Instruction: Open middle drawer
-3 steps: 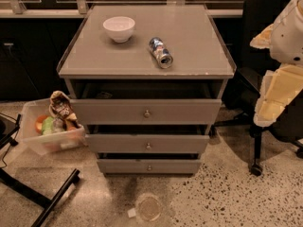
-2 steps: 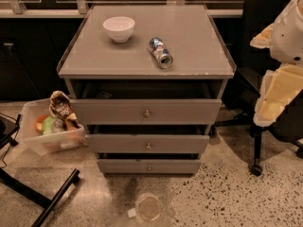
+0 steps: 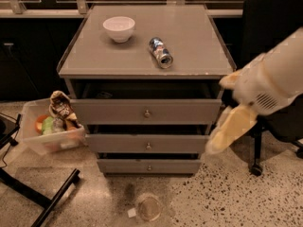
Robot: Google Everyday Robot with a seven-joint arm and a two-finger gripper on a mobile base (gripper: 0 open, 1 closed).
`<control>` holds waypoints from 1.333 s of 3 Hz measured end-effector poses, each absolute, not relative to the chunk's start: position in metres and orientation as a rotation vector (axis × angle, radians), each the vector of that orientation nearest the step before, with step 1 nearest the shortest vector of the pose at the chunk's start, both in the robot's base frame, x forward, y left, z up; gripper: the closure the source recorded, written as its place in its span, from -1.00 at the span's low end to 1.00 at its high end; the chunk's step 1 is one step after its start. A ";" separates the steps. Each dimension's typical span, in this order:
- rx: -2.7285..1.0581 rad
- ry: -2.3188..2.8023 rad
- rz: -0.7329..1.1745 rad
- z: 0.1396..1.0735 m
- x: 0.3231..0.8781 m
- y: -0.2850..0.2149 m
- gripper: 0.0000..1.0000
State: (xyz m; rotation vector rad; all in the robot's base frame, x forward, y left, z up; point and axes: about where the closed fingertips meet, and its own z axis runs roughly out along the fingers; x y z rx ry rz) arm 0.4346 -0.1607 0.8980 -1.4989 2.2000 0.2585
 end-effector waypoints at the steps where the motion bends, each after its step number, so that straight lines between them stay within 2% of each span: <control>1: -1.329 2.232 0.499 0.841 0.418 -0.101 -1.00; 2: -1.124 2.330 0.715 0.777 0.408 -0.045 -1.00; 4: -1.029 2.339 0.694 0.773 0.419 -0.041 -1.00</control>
Offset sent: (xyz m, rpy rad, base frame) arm 0.1301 0.1475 -0.1551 0.6651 -0.1496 -0.7249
